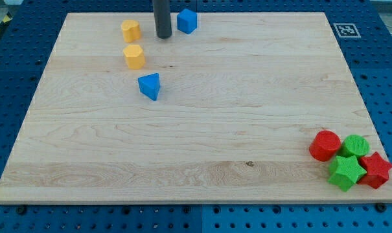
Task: Move the blue cube diagonally to the top right of the blue triangle
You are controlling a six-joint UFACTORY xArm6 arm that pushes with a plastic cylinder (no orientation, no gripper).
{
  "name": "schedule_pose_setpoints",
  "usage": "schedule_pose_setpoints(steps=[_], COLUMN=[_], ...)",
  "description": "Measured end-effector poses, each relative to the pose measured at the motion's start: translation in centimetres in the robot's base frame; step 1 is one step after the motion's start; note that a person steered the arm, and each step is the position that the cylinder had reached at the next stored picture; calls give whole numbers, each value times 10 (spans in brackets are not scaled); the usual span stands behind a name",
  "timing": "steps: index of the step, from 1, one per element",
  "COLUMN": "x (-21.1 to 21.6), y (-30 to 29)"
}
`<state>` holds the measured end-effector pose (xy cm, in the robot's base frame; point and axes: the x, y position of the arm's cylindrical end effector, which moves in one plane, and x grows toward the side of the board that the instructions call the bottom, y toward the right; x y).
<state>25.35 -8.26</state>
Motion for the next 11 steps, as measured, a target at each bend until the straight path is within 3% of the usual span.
schedule_pose_setpoints(steps=[2,4,11], x=[-57,-55,-23], y=[-18,38,80])
